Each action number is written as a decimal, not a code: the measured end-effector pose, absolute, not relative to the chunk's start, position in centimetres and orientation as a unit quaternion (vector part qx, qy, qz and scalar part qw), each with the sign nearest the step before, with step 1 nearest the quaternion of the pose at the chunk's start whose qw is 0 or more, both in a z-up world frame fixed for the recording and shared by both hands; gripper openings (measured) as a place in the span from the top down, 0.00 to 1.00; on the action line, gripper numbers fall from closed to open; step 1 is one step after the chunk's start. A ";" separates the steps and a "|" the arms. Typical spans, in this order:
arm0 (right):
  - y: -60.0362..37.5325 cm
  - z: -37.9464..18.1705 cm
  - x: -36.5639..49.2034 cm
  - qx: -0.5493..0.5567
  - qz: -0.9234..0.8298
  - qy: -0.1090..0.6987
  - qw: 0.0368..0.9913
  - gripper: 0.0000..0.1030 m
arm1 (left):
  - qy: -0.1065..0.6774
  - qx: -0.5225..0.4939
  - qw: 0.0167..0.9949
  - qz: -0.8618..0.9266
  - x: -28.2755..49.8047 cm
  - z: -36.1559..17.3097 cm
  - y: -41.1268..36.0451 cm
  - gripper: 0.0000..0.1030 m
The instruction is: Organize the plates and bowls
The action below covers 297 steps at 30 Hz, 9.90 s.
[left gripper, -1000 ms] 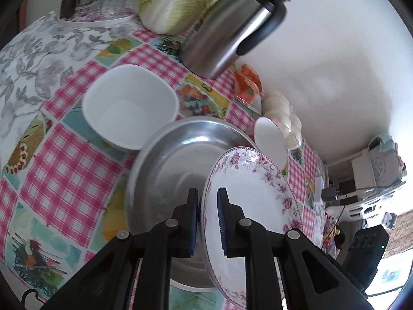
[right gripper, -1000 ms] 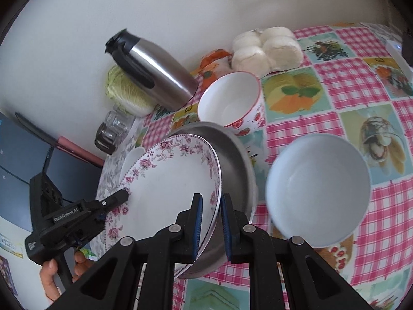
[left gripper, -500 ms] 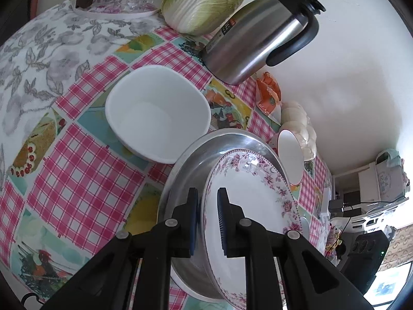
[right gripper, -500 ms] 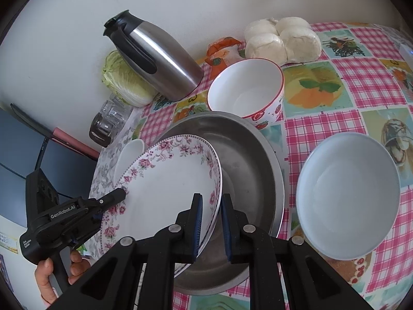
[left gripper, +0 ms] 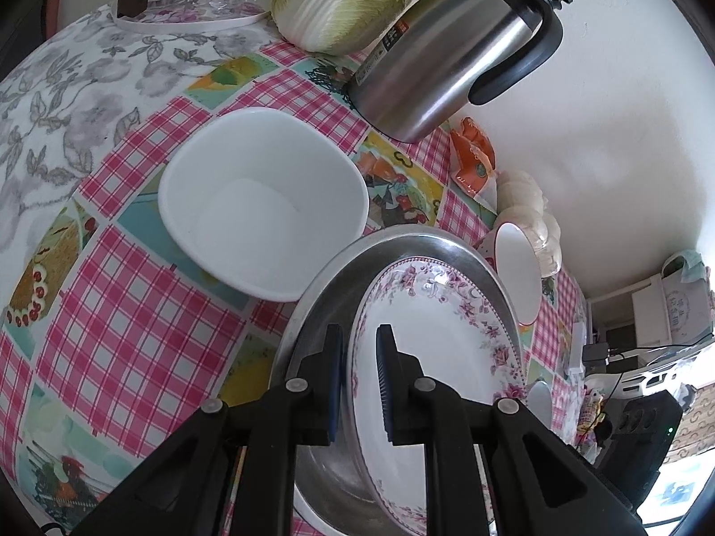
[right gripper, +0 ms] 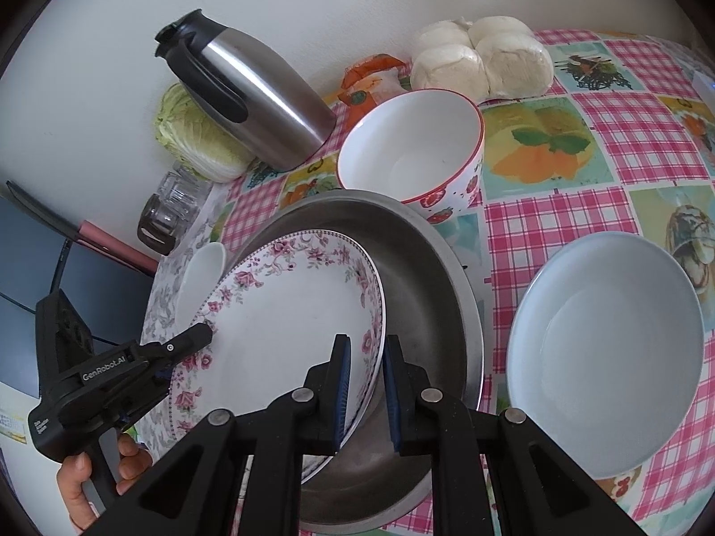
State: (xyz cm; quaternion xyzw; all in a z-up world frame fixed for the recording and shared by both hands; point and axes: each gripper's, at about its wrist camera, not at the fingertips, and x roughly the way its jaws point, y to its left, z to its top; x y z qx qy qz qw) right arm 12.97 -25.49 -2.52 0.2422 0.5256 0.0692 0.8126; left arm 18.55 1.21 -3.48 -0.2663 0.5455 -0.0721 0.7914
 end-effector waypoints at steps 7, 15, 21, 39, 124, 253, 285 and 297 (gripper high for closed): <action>-25.6 -2.8 13.3 0.243 0.064 0.526 0.812 0.85 | 0.553 -0.262 0.788 -0.067 18.8 -4.5 0.9 0.86; -25.4 -3.7 13.4 0.235 0.053 0.541 0.806 0.84 | 0.563 -0.254 0.784 -0.060 18.9 -5.3 0.5 0.86; -25.5 -4.5 13.3 0.234 0.050 0.550 0.800 0.83 | 0.566 -0.258 0.781 -0.058 19.0 -5.4 0.5 0.86; -24.0 -4.5 14.0 0.201 0.037 0.560 0.803 0.82 | 0.572 -0.239 0.783 -0.043 18.8 -5.4 0.4 0.86; -24.1 3.6 13.9 0.099 -0.024 0.460 0.882 0.00 | 0.441 -0.038 0.897 0.018 17.8 2.3 -3.8 0.07; -26.0 7.9 16.4 0.173 0.016 0.448 0.877 0.72 | 0.468 -0.070 0.875 -0.103 21.3 8.0 -13.5 0.88; -17.7 4.3 14.1 0.119 0.047 0.524 0.842 0.72 | 0.498 -0.184 0.844 -0.075 15.8 2.8 -3.7 0.88; -18.3 2.8 14.9 0.134 0.040 0.533 0.835 0.72 | 0.519 -0.187 0.830 -0.079 16.8 1.0 -4.0 0.88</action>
